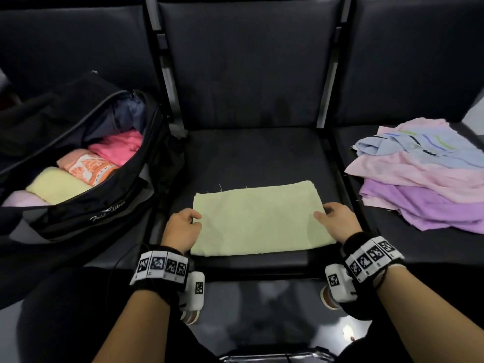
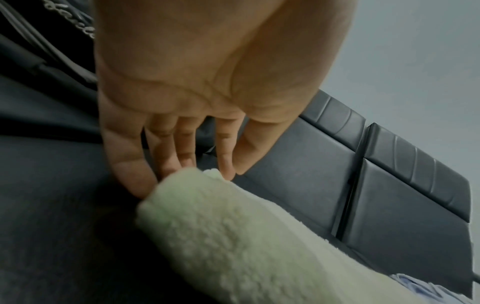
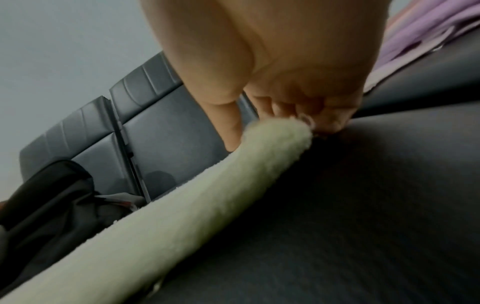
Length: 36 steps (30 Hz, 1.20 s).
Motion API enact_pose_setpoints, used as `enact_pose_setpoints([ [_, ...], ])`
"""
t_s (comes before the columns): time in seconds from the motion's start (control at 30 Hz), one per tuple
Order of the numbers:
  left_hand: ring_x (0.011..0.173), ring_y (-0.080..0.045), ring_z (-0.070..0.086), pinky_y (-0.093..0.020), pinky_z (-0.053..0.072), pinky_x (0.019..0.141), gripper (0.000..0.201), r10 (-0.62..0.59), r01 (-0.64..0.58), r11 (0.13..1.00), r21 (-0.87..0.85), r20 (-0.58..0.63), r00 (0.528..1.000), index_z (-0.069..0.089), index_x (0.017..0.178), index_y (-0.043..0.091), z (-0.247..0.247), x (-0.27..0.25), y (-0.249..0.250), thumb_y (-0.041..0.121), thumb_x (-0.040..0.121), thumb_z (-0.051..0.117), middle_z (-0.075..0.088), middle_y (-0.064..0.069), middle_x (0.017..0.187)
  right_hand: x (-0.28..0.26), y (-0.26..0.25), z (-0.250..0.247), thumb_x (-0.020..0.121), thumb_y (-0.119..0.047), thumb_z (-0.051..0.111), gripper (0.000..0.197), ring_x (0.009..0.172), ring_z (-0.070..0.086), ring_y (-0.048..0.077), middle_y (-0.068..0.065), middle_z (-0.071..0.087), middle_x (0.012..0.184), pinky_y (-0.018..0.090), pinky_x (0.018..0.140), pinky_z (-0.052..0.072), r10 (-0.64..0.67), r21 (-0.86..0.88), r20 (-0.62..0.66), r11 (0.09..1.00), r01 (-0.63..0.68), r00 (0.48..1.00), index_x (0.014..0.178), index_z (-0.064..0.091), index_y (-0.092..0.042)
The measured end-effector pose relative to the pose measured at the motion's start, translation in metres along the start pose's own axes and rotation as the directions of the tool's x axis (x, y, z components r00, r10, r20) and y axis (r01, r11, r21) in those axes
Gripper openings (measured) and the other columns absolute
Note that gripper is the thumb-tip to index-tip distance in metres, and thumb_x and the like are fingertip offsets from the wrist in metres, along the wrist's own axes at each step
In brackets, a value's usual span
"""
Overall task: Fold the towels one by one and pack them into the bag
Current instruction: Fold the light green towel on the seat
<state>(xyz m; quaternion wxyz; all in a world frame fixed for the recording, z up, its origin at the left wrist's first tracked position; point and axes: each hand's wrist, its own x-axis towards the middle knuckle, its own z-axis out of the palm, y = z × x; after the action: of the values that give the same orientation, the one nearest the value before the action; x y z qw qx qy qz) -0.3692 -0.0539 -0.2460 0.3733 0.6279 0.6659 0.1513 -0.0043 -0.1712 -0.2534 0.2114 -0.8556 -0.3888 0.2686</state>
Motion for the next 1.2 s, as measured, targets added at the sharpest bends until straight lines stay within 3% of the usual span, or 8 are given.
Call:
enact_pose_setpoints([
  [0.1,0.092,-0.028,0.063,-0.028,0.044,0.078,0.020,0.006,-0.008,0.999,0.040,0.031,1.000,0.072,0.096,0.020,0.001,-0.003,0.003,0.008,0.086,0.059,0.063,-0.003,0.090,-0.003,-0.010,-0.001,0.088,-0.022,0.070,0.024,0.085,0.064,0.030,0.015,0.069,0.089,0.036,0.075,0.048,0.029,0.096,0.004,0.995,-0.029,1.000,0.095,0.070,0.001],
  [0.23,0.108,-0.026,0.061,-0.029,0.046,0.094,0.022,0.002,-0.006,0.996,0.087,0.049,0.999,0.074,0.105,0.016,0.005,-0.006,0.001,0.013,0.089,0.059,0.063,-0.008,0.119,-0.017,-0.017,-0.011,0.088,0.001,0.066,0.004,0.056,0.066,0.016,0.010,0.071,0.071,0.020,0.047,0.048,0.100,0.493,0.219,0.847,-0.198,0.971,0.087,0.070,0.002],
  [0.47,0.107,-0.022,0.062,-0.024,0.044,0.089,0.019,0.058,-0.060,0.998,0.015,0.108,0.993,0.078,0.094,0.018,0.017,-0.016,0.014,0.011,0.088,0.061,0.069,-0.005,0.110,-0.022,-0.011,-0.041,0.088,0.005,0.062,0.014,0.071,0.068,0.029,0.023,0.072,0.088,0.038,0.071,0.055,0.124,0.651,0.178,0.729,-0.212,0.976,0.099,0.069,0.007],
  [0.6,0.111,-0.023,0.059,-0.029,0.046,0.097,0.024,0.036,-0.043,0.997,0.061,0.114,0.993,0.073,0.109,0.019,0.017,-0.019,0.018,0.016,0.087,0.062,0.060,-0.004,0.118,-0.028,-0.015,-0.051,0.089,0.007,0.057,0.014,0.051,0.067,0.015,0.014,0.070,0.073,0.022,0.042,0.048,0.129,0.643,0.230,0.724,-0.250,0.965,0.090,0.069,0.001],
  [0.73,0.105,-0.023,0.059,-0.030,0.046,0.095,0.026,0.093,-0.093,0.996,0.013,-0.003,0.996,0.071,0.107,0.022,0.010,-0.022,0.029,0.013,0.085,0.062,0.058,-0.005,0.111,-0.038,-0.038,-0.050,0.088,0.010,0.051,0.029,0.085,0.069,0.029,0.020,0.071,0.100,0.033,0.071,0.055,0.030,0.699,0.280,0.679,-0.225,0.960,0.110,0.068,0.001],
  [0.9,0.086,-0.017,0.066,-0.035,0.055,0.074,0.015,0.080,-0.029,0.906,-0.423,0.105,0.991,0.070,0.100,0.017,0.008,-0.034,0.048,0.011,0.092,0.060,0.069,-0.006,0.100,-0.059,-0.104,-0.027,0.083,0.009,0.055,0.038,0.069,0.054,0.021,0.011,0.060,0.083,0.023,0.051,0.035,-0.130,0.653,0.252,0.754,-0.069,0.959,0.112,0.071,-0.011],
  [1.0,0.081,-0.018,0.070,-0.035,0.057,0.067,0.014,0.012,0.111,0.818,-0.565,0.211,0.977,0.067,0.104,0.013,0.006,-0.039,0.053,0.015,0.097,0.056,0.072,-0.011,0.104,-0.071,-0.142,0.004,0.083,0.008,0.059,0.041,0.072,0.051,0.023,0.013,0.054,0.084,0.023,0.049,0.040,-0.243,0.635,0.272,0.772,0.016,0.931,0.118,0.068,-0.012],
  [1.2,0.098,-0.026,0.063,-0.038,0.051,0.077,0.029,-0.114,0.270,0.793,-0.546,0.303,0.946,0.055,0.128,0.013,0.008,-0.036,0.040,0.017,0.099,0.055,0.064,-0.014,0.112,-0.087,-0.155,0.048,0.091,-0.005,0.062,0.049,0.086,0.064,0.018,0.009,0.057,0.098,0.041,0.074,0.061,-0.312,0.584,0.416,0.811,0.012,0.854,0.136,0.049,-0.018],
])
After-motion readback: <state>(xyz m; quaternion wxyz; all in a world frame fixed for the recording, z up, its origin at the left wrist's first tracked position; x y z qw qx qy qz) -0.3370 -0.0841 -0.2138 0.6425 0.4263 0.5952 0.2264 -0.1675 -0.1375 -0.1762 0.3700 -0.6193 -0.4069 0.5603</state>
